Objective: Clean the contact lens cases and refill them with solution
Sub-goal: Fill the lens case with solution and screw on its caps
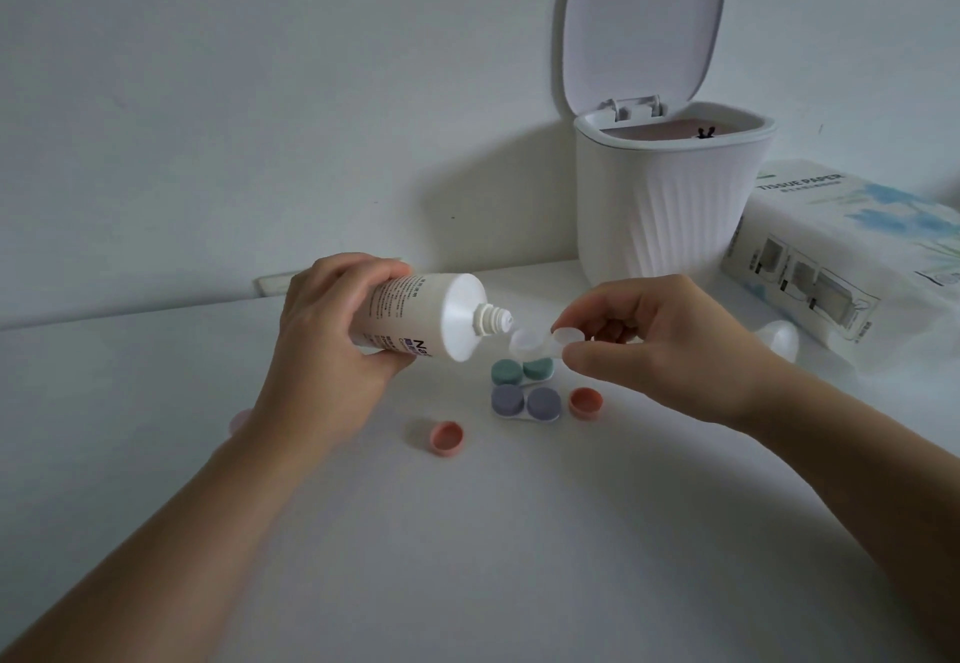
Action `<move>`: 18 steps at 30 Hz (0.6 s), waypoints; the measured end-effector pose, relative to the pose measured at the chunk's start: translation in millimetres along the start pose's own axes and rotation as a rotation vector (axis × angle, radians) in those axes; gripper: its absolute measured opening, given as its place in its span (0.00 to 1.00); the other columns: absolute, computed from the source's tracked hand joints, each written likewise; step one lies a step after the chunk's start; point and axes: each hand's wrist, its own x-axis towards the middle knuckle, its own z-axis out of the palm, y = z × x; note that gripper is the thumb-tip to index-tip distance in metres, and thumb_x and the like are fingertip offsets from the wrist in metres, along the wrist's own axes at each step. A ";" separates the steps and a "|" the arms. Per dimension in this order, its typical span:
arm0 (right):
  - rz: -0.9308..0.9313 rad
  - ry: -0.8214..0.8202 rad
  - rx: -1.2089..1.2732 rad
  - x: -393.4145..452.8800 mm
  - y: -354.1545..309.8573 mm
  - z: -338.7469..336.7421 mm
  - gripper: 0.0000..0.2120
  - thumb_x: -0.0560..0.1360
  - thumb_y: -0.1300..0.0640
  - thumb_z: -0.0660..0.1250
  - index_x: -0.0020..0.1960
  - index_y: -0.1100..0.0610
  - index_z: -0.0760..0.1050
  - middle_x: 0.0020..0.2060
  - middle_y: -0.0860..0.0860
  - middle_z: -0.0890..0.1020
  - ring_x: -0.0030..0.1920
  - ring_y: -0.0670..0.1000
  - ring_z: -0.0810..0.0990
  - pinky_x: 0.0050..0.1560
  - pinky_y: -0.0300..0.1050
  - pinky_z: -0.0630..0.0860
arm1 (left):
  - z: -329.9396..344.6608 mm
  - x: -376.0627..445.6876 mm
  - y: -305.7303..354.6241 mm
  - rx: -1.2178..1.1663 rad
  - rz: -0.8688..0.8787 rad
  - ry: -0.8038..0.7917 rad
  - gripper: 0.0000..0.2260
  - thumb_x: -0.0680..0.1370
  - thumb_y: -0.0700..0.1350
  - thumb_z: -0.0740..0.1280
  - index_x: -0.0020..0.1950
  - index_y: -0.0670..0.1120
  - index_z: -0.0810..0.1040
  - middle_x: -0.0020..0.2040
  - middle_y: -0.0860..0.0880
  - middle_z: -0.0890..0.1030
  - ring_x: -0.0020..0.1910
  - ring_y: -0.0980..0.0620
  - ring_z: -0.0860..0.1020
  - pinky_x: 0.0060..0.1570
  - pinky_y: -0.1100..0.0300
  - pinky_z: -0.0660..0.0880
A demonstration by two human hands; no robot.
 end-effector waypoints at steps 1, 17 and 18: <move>-0.004 -0.010 0.003 -0.2 0.1 0.2 0.04 0.71 0.56 0.74 0.45 0.49 0.85 0.37 0.53 0.86 0.39 0.58 0.81 0.40 0.49 0.78 | -0.3 -0.1 0.2 0.005 0.004 -0.001 0.31 0.61 0.33 0.82 0.62 0.46 0.80 0.60 0.51 0.76 0.61 0.53 0.71 0.62 0.60 0.67; -0.033 -0.057 -0.019 -6.7 0.0 -1.9 0.04 0.73 0.59 0.73 0.45 0.50 0.84 0.33 0.50 0.86 0.33 0.44 0.84 0.41 0.42 0.78 | 3.0 -0.7 9.2 0.083 0.096 0.012 0.30 0.61 0.31 0.82 0.61 0.44 0.80 0.60 0.48 0.77 0.61 0.45 0.73 0.63 0.52 0.70; -0.031 -0.060 -0.021 -7.1 -0.5 -1.4 0.04 0.74 0.59 0.73 0.45 0.50 0.84 0.32 0.50 0.86 0.34 0.45 0.84 0.41 0.42 0.78 | 3.3 -0.8 9.1 0.085 0.096 0.009 0.31 0.60 0.31 0.81 0.61 0.44 0.80 0.60 0.48 0.77 0.61 0.46 0.72 0.63 0.53 0.69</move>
